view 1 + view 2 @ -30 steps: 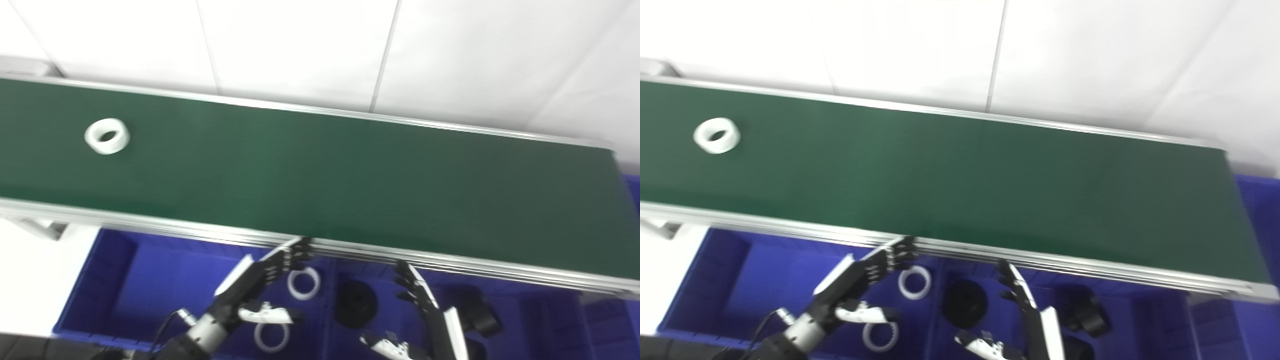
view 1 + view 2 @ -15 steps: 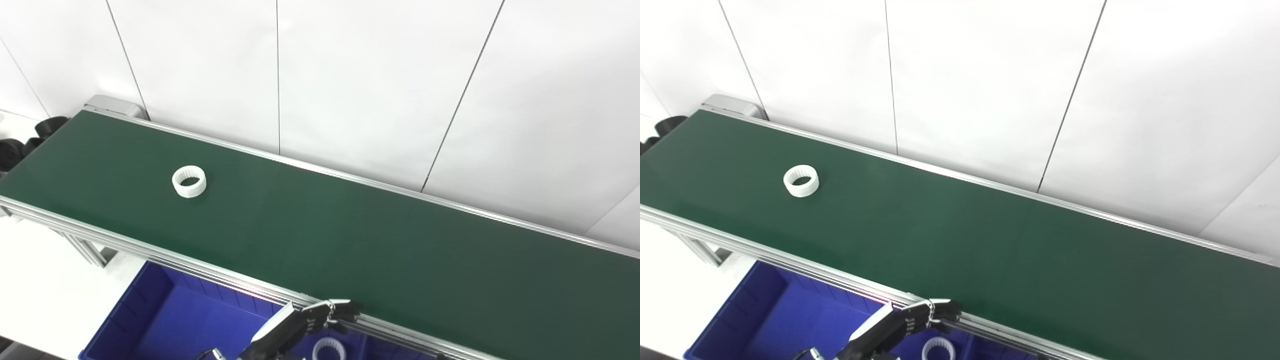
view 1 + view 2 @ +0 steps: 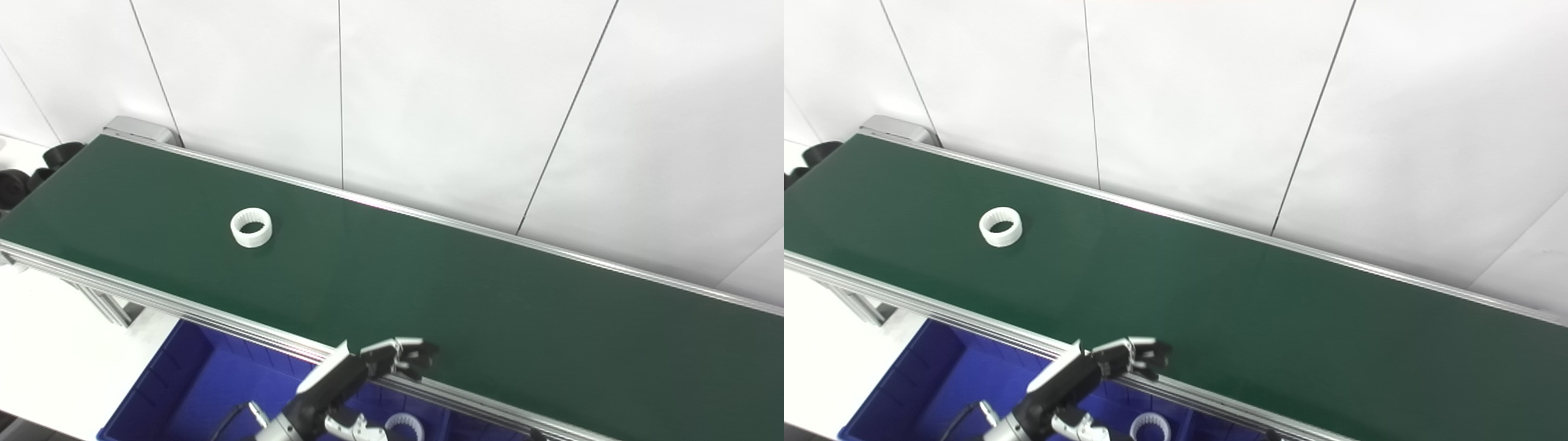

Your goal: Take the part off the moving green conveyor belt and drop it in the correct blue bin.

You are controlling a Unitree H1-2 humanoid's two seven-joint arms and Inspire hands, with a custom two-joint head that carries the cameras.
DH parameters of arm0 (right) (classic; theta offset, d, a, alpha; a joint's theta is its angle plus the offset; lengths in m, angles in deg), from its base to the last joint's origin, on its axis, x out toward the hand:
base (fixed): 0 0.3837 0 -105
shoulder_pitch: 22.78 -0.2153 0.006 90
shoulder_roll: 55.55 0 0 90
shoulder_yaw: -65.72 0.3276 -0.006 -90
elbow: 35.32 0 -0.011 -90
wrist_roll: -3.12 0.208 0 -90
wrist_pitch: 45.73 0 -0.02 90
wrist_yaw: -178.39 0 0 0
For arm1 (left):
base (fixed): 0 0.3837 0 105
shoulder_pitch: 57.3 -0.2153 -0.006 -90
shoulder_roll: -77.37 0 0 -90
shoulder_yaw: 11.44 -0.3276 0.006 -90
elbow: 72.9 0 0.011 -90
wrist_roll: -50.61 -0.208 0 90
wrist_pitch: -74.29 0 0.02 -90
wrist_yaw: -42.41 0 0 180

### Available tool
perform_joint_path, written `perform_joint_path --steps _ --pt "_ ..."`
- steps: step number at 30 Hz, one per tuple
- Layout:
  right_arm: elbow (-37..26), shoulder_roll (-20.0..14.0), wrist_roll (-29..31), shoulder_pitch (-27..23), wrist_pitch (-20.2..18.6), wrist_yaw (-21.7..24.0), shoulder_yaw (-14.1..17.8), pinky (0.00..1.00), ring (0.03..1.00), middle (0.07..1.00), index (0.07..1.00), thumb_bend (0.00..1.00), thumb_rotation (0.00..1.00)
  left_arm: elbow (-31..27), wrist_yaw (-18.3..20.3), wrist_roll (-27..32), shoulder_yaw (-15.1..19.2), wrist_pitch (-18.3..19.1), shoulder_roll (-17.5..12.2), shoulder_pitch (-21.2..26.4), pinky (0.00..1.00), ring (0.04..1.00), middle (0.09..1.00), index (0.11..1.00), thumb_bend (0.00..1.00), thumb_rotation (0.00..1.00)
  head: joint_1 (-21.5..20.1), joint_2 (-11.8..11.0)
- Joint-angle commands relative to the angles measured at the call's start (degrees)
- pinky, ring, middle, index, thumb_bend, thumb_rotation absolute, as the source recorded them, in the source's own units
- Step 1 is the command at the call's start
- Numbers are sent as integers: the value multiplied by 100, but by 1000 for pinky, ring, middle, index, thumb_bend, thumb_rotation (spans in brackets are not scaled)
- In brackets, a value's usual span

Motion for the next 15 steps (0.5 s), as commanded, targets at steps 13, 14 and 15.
perform_joint_path --steps 13,14,15 --pt "-50 -258 8 -208 333 -941 -580 612 764 808 855 778 402 -891 -208 -1246 749 1170 -553 1916 821 880 919 908 813 507 -208 44" --pt "-54 -276 28 -219 333 -967 -615 611 763 808 855 777 403 -861 -196 -1361 749 1388 -585 2111 820 879 919 907 813 508 -229 66" --pt "-56 -292 43 -228 333 -988 -643 602 761 806 851 779 395 -838 -195 -1435 742 1534 -608 2235 803 870 913 901 813 499 -229 66"
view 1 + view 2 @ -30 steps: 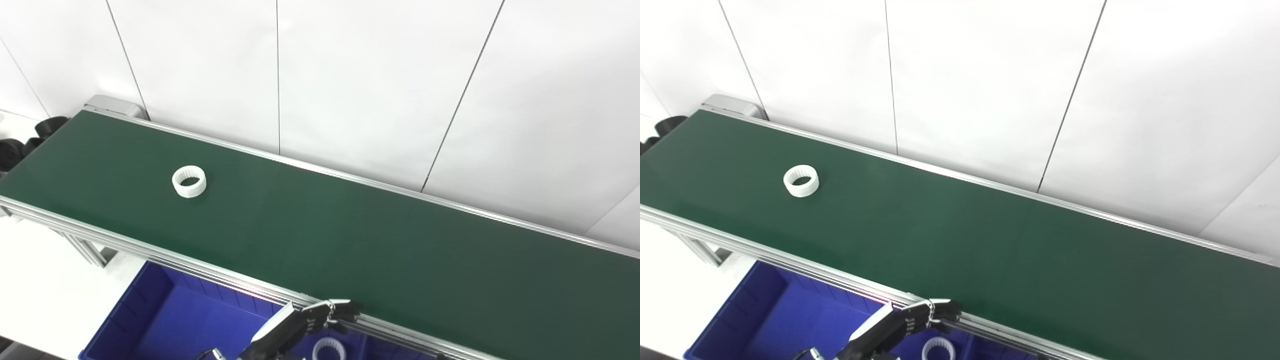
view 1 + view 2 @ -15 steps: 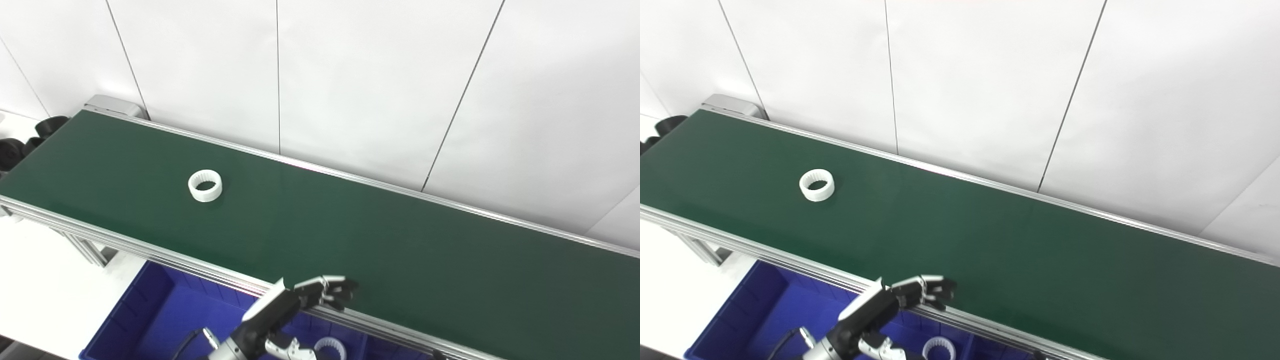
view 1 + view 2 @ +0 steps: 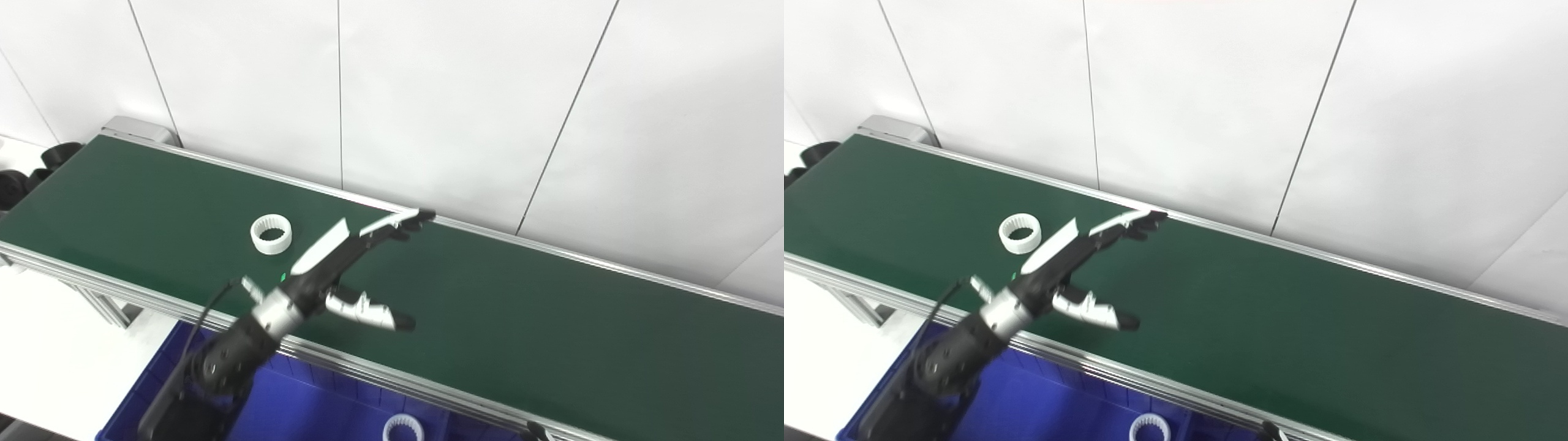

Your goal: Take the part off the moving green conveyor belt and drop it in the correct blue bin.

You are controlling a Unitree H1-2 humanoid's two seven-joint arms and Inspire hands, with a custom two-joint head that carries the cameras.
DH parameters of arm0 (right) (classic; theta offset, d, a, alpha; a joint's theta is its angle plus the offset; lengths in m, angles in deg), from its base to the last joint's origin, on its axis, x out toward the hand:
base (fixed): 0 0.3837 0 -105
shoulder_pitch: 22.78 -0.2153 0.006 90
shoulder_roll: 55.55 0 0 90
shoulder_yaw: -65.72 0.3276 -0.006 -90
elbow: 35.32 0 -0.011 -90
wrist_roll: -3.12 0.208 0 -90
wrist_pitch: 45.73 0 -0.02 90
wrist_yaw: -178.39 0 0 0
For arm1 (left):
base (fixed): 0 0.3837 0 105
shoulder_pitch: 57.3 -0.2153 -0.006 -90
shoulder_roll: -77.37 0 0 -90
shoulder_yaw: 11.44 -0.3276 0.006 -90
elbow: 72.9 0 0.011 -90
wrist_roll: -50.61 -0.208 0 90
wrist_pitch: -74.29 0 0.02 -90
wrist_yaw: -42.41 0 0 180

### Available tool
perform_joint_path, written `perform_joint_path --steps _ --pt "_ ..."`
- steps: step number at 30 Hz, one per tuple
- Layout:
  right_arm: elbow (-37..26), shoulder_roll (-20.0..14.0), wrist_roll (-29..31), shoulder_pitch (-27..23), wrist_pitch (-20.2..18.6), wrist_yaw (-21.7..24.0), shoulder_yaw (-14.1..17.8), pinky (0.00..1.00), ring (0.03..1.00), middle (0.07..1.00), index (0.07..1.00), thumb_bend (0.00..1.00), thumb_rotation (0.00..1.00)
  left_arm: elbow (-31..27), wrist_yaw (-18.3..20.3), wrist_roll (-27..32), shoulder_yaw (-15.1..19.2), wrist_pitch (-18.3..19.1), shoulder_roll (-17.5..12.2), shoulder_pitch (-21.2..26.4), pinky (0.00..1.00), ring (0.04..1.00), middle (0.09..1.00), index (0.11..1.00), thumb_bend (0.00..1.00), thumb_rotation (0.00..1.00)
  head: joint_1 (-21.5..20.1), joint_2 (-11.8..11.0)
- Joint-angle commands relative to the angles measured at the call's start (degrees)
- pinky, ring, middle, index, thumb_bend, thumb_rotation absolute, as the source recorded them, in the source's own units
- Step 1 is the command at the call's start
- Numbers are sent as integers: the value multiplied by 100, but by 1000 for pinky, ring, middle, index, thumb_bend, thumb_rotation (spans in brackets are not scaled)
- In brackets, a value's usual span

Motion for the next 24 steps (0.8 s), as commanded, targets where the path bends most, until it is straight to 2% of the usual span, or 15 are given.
perform_joint_path --steps 1,8,11,15,20,24 --pt "-88 -55 32 -30 331 -164 -59 597 759 804 849 779 389 -131 -55 -165 40 275 -75 422 792 864 909 896 813 491 -2 -4" --pt "32 -149 -76 -182 331 -473 -283 603 747 798 840 778 417 667 -166 -883 -79 716 -237 1123 803 879 908 885 837 486 -18 -54" --pt "50 -175 -99 -215 330 -544 -340 605 745 800 842 789 449 1038 -270 -1394 -166 993 -299 1380 776 878 914 883 855 502 -25 -67" --pt "65 -190 -65 -246 331 -644 -412 595 739 792 830 794 447 1545 -484 -1928 -287 1197 -345 1673 736 859 908 876 855 455 -37 -71" --pt "37 -213 32 -263 331 -682 -484 578 741 794 825 792 426 1982 -563 -2417 -524 1418 -467 1927 804 884 919 881 862 435 -51 -72" --pt "39 -230 26 -278 331 -742 -531 583 746 790 828 787 418 2407 -702 -2724 -749 1380 -602 2082 852 898 927 886 876 448 -57 -60"
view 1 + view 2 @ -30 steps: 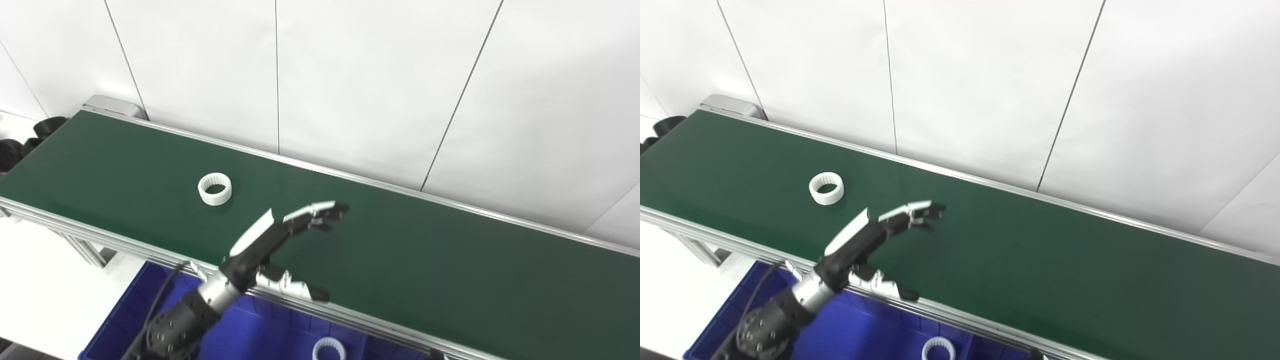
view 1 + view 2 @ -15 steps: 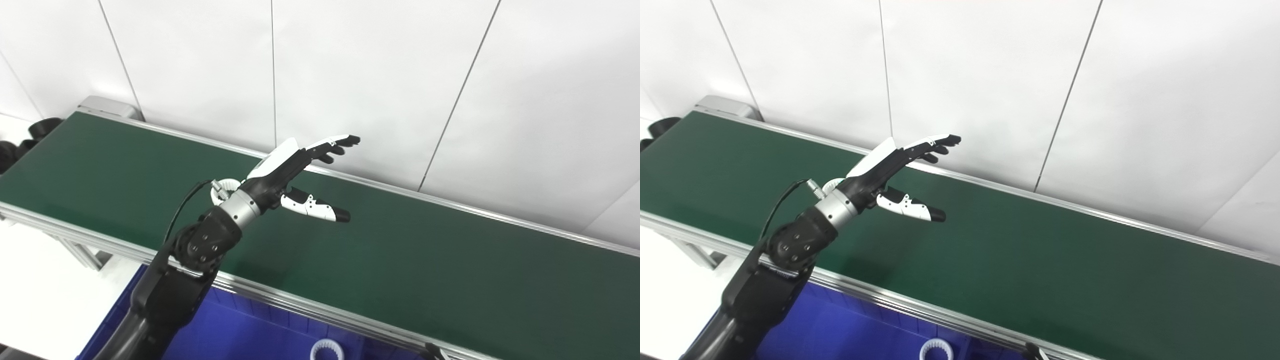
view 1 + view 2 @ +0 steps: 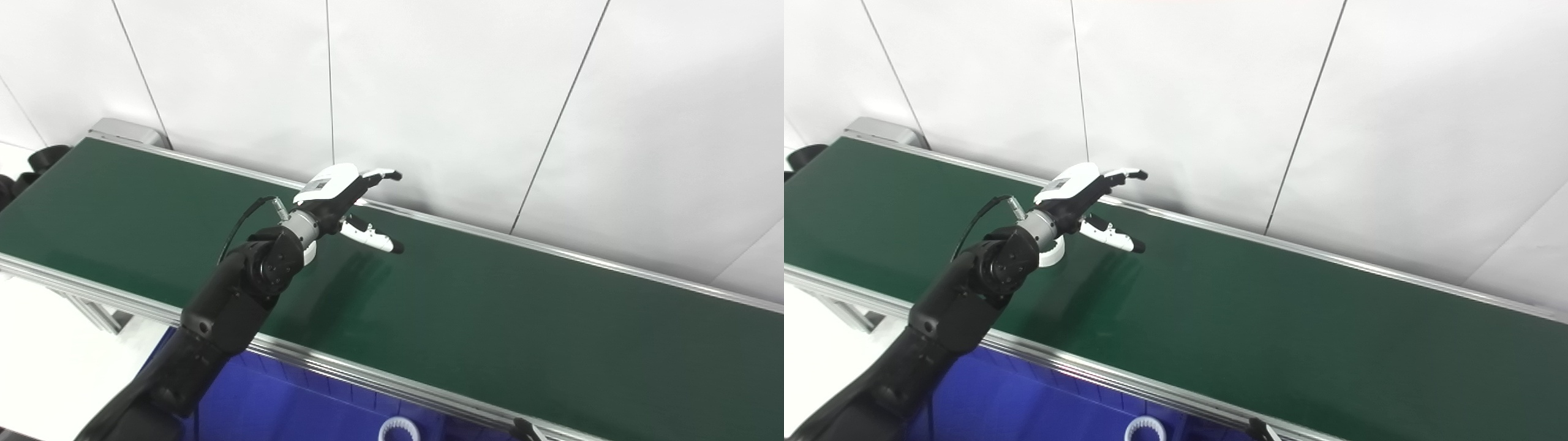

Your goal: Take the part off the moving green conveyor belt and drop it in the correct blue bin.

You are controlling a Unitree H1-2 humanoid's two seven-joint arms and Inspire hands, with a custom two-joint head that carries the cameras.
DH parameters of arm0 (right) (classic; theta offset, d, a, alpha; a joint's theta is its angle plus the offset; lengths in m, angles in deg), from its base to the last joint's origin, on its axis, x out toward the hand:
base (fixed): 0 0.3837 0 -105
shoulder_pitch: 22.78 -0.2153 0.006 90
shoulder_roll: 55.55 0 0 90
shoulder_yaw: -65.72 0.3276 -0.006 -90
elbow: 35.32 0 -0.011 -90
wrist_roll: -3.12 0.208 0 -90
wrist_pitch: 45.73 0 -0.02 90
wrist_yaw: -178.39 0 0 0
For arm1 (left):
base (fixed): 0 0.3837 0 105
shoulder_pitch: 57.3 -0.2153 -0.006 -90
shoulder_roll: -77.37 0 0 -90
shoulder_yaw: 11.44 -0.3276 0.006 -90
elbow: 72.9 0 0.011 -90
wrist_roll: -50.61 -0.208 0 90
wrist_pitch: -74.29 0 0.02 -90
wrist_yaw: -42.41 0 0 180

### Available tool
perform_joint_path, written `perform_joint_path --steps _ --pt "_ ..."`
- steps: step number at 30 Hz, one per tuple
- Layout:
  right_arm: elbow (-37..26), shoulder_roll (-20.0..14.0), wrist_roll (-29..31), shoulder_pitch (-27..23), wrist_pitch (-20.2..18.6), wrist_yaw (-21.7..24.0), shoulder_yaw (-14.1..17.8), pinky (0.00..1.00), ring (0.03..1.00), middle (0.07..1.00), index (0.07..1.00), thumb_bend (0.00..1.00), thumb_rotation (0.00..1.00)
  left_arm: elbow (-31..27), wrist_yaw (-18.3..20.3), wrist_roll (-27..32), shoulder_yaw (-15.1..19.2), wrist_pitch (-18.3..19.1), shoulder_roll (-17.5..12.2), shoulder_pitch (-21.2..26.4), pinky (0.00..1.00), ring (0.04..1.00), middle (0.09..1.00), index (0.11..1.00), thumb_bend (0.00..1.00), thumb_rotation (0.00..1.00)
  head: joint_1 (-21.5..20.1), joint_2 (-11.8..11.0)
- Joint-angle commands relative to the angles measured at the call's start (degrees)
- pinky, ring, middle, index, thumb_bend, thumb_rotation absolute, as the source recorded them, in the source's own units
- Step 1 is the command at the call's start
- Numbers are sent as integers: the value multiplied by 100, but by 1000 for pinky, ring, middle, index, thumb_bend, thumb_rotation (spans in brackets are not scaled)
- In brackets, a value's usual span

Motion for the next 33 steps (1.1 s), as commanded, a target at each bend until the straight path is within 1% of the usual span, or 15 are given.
perform_joint_path --steps 1,2,5,9,13,16,20,25,27,29,30,32,33 --pt "-127 -20 -21 -24 326 -122 -11 581 741 788 828 788 417 87 -237 -183 -66 -32 -183 293 880 909 931 891 881 461 5 2" --pt "-134 -21 -15 -20 326 -131 -17 581 741 788 827 788 416 187 -259 -261 -128 -33 -224 314 882 909 932 891 882 462 5 12" --pt "-145 -30 -5 -15 326 -144 -33 582 742 787 830 792 424 316 -283 -418 -270 2 -316 333 934 927 941 896 888 465 7 14" --pt "-164 -42 17 -11 326 -147 -49 586 742 785 834 788 427 488 -268 -544 -398 34 -415 336 977 954 963 903 895 425 21 33" --pt "-187 -56 51 -11 326 -120 -55 586 743 787 835 788 424 537 -133 -721 -555 153 -528 299 998 985 989 911 935 431 17 56" --pt "-172 -71 68 -37 326 -179 -94 590 742 788 831 791 417 374 -25 -723 -587 238 -583 173 1000 999 996 906 960 419 12 65" --pt "-170 -84 82 -47 325 -189 -103 579 738 784 830 794 425 260 68 -703 -642 264 -661 70 1000 1000 994 902 967 407 14 69" --pt "-165 -93 105 -52 326 -165 -93 596 739 788 831 791 417 -34 549 -737 -758 475 -785 -7 1000 1000 994 913 948 400 20 82" --pt "-158 -95 82 -56 326 -171 -89 599 738 789 834 790 420 -83 690 -747 -807 544 -813 -2 1000 998 988 912 929 376 15 79" --pt "-149 -98 60 -66 326 -196 -96 600 736 787 833 794 428 -93 779 -721 -829 602 -821 7 1000 982 976 899 907 318 8 83" --pt "-149 -94 59 -64 326 -198 -93 600 735 787 832 794 429 -73 792 -692 -823 614 -812 6 1000 980 974 897 904 309 8 83" --pt "-155 -94 90 -63 326 -207 -106 603 734 784 829 796 425 -23 798 -665 -817 659 -787 0 951 940 949 876 882 224 10 89" --pt "-157 -94 101 -62 325 -208 -109 601 735 783 828 796 418 -17 802 -650 -809 692 -770 -9 889 908 929 864 866 184 15 96"
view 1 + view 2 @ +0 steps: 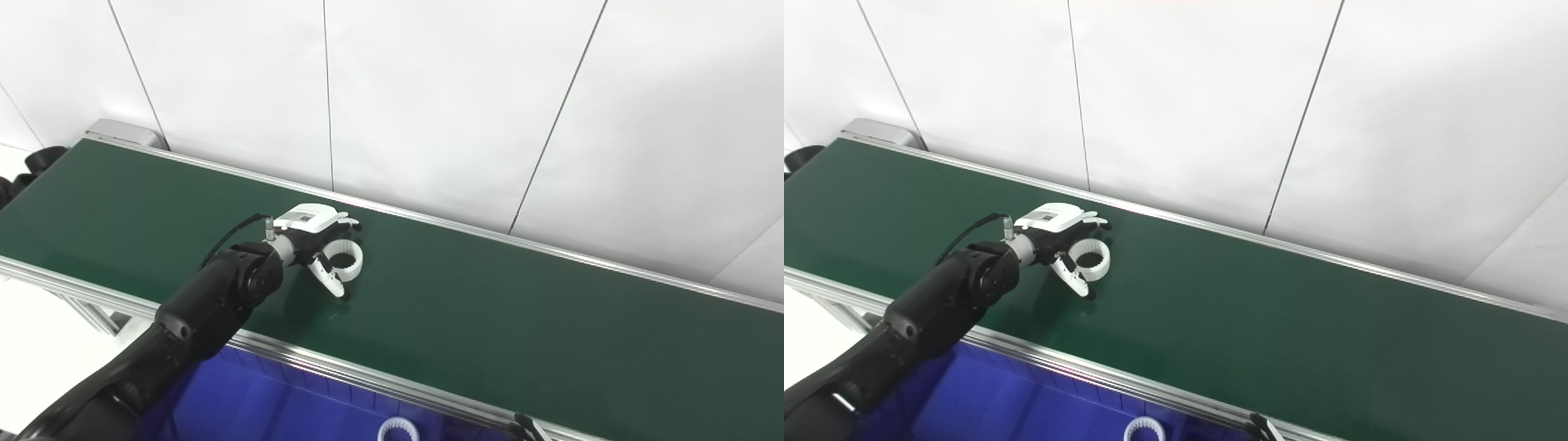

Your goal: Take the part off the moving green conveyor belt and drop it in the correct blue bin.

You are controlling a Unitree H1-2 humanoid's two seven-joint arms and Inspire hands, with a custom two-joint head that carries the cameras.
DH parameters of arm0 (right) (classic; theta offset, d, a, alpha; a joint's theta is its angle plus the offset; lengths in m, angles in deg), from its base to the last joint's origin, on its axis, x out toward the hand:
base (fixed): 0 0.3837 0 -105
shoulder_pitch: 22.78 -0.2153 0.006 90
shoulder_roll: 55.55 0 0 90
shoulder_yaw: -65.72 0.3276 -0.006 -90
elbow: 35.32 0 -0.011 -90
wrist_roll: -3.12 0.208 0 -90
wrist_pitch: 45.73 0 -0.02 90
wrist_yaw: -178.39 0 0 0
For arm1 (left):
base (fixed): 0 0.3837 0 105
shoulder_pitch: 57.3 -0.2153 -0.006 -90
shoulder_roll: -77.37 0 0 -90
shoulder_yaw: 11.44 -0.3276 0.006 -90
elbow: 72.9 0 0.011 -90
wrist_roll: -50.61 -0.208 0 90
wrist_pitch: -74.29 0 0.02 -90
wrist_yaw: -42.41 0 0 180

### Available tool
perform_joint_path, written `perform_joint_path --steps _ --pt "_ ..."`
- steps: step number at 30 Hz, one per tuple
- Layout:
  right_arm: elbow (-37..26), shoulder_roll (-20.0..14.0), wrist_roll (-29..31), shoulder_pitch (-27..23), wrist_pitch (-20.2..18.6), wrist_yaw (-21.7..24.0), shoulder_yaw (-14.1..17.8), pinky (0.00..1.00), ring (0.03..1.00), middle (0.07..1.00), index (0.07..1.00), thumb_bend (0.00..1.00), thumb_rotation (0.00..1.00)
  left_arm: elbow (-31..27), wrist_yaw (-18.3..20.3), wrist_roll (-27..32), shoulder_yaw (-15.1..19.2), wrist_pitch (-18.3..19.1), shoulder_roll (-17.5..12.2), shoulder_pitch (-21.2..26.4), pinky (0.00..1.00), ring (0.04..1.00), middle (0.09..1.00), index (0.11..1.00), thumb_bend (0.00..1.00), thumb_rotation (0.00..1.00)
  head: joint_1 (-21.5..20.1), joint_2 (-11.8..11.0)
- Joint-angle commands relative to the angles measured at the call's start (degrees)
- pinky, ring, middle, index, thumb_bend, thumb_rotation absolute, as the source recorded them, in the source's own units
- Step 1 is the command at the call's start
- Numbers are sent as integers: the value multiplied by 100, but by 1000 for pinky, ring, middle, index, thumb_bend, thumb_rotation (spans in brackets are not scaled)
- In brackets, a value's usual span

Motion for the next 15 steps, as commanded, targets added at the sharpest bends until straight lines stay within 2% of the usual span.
perform_joint_path --steps 1,2,3,4,5,6,9,12,15 --pt "-152 -15 5 6 324 -111 -13 595 734 783 828 797 417 -88 -84 71 119 114 -30 125 829 883 914 855 850 151 6 8" --pt "-151 -12 -5 7 324 -106 -7 590 735 783 828 797 418 -91 -121 165 181 136 20 94 726 829 876 825 820 78 6 5" --pt "-151 -10 -13 9 325 -103 -2 586 735 782 829 798 422 -92 -149 232 224 145 52 74 593 722 804 780 774 25 6 5" --pt "-147 -7 -32 8 325 -122 -2 585 733 780 829 799 429 1 -392 359 330 27 153 21 469 551 637 663 634 8 1 12" --pt "-150 -7 -32 8 325 -122 -4 585 733 780 829 799 429 99 -629 447 409 -117 235 -22 469 551 637 663 634 8 -5 23" --pt "-153 -10 -27 8 325 -121 -7 588 735 781 830 797 432 232 -941 519 476 -344 319 -66 398 453 538 594 552 3 -4 33" --pt "-156 -24 -47 4 325 -133 -17 598 740 782 832 791 435 572 -1661 660 573 -856 499 -126 404 411 497 538 503 0 -1 40" --pt "-172 -9 -55 22 325 -139 -1 594 737 782 831 796 439 981 -2365 797 649 -1345 751 -136 429 413 509 525 498 0 -3 54" --pt "-200 2 -50 48 325 -113 15 590 735 786 834 797 439 1403 -2877 993 699 -1852 966 -90 452 417 503 531 497 0 3 67"
